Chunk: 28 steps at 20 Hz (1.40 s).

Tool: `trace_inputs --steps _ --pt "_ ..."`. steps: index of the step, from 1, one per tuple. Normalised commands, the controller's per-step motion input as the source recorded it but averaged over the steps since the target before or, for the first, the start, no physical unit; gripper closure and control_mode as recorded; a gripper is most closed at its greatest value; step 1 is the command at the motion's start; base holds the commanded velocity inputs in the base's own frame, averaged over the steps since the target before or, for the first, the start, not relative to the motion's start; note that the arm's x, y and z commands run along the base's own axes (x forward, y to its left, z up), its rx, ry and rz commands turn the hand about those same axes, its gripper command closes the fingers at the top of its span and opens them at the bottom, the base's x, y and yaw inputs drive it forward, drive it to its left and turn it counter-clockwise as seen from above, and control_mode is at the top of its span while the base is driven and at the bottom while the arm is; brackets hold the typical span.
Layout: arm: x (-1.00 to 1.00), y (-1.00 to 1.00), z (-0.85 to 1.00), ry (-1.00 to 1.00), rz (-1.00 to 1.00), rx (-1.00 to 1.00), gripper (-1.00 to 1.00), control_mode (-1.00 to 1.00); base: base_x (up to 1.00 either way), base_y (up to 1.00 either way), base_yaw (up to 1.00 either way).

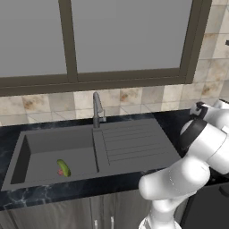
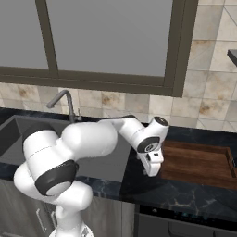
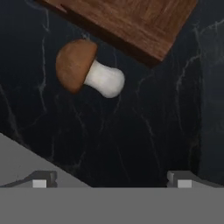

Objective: Pick up all produce items and place them in the sink. Turn on the sink faucet to wash them. Then turn the sink off and put them in the tray.

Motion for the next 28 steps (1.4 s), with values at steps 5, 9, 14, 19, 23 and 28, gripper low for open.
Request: trace_inputs --steps 5,9,14,19,23,28 --pt "0.10 -0.24 -0.14 0.05 -0.17 -0.06 -1.00 -1.00 0.00 0.00 0.00" --pt "0.07 -0.24 -0.14 0.06 -0.17 -0.02 -1.00 -1.00 0.00 0.00 0.00" --pt "0.10 -0.16 -0.08 0.05 -0.16 -0.01 -1.00 -1.00 0.00 0.00 0.00" --pt "0.14 0.00 0.00 0.00 -0.11 0.00 -1.00 -1.00 0.00 0.00 0.00" --pt "0.08 0.00 -0.01 0.00 -0.09 0.00 -1.00 -1.00 0.00 0.00 0.00" --pt "0.05 0.00 -0.10 0.00 -0.08 0.00 -1.00 -1.00 0.00 0.00 0.00"
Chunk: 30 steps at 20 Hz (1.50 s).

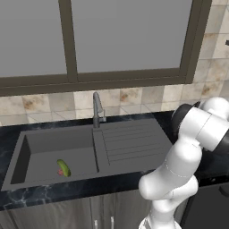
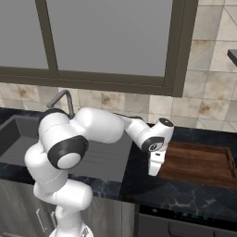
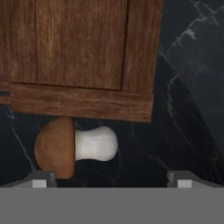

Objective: Pick up all produce items and place them in the sink. Turn on the sink faucet to wash them. Then turn the sink off and put them in the tray.

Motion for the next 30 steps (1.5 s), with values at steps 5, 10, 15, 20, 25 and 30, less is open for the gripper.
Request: trace_inputs --steps 5,10,15,20,25,30 --pt "0.05 0.00 -0.13 0.00 -0.04 -0.02 -1.00 -1.00 0.00 0.00 0.00" --pt "0.10 -0.02 -0.09 0.00 0.00 -0.03 -1.00 -1.00 0.00 0.00 0.00" --pt "0.14 -0.01 -0.09 0.00 0.00 -0.02 -1.00 -1.00 0.00 0.00 0.00" --pt "0.05 0.00 -0.18 0.00 0.00 -0.02 -1.00 -1.00 0.00 0.00 0.00" --pt "0.00 0.00 -0.20 0.00 0.00 0.00 -1.00 -1.00 0.00 0.00 0.00" --pt "0.00 0.00 -0.22 0.00 0.00 0.00 -1.00 -1.00 0.00 0.00 0.00"
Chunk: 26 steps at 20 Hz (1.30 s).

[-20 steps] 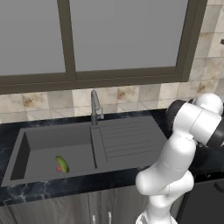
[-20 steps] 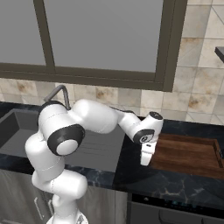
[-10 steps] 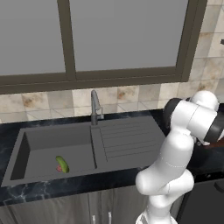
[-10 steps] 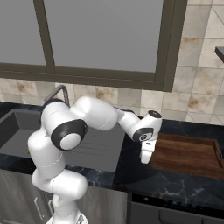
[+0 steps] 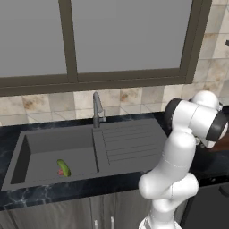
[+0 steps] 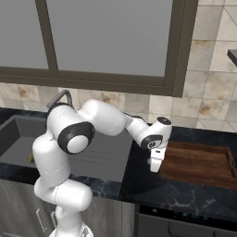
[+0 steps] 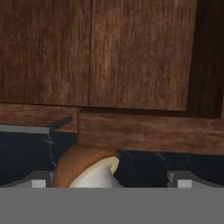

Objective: Pick up all produce items and place them in the sink. Turn on the sink faucet to wash them. Then turn the sink off and put them in the tray.

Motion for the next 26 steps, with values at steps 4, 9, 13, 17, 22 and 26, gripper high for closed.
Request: trace_inputs --steps 4,9,13,17,22,26 --pt "0.00 0.02 -0.30 0.00 0.00 0.00 1.00 -1.00 0.00 0.00 0.00" --pt "-0.08 0.02 -0.05 0.01 0.00 0.00 1.00 -1.00 0.00 0.00 0.00" --pt "-0.44 0.20 0.25 -0.08 0.00 0.00 1.00 -1.00 0.00 0.00 0.00" --pt "-0.55 0.33 0.37 -0.10 0.00 0.00 1.00 -1.00 0.00 0.00 0.00" --pt "-0.50 0.52 0.40 -0.11 0.00 0.00 1.00 -1.00 0.00 0.00 0.00" --pt "-0.32 0.83 0.34 -0.10 0.01 0.00 1.00 -1.00 0.00 0.00 0.00"
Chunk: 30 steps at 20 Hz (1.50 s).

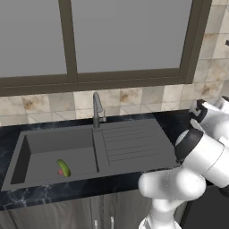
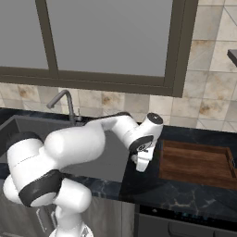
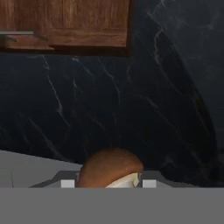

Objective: Pick up all produce items and place them in the sink. Turn on the sink faucet to wash them. Then turn the sink off and put them in the tray.

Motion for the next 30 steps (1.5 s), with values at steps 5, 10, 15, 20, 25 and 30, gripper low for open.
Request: trace_inputs --steps 5,10,15,20,25,30 --pt "-0.17 0.96 0.15 -0.06 0.07 0.00 1.00 -1.00 0.00 0.00 0.00" --pt "-0.04 1.00 0.01 -0.02 0.17 0.00 1.00 -1.00 0.00 0.00 0.00" --pt "0.00 1.00 0.00 -0.03 0.22 0.00 1.00 -1.00 0.00 0.00 0.00" --pt "0.00 1.00 0.00 -0.02 0.30 -0.01 1.00 -1.00 0.00 0.00 0.00" --pt "0.00 1.00 0.00 -0.03 0.30 -0.05 1.00 -1.00 0.00 0.00 0.00" --pt "0.00 1.00 0.01 -0.02 0.26 -0.05 1.00 -1.00 0.00 0.00 0.00"
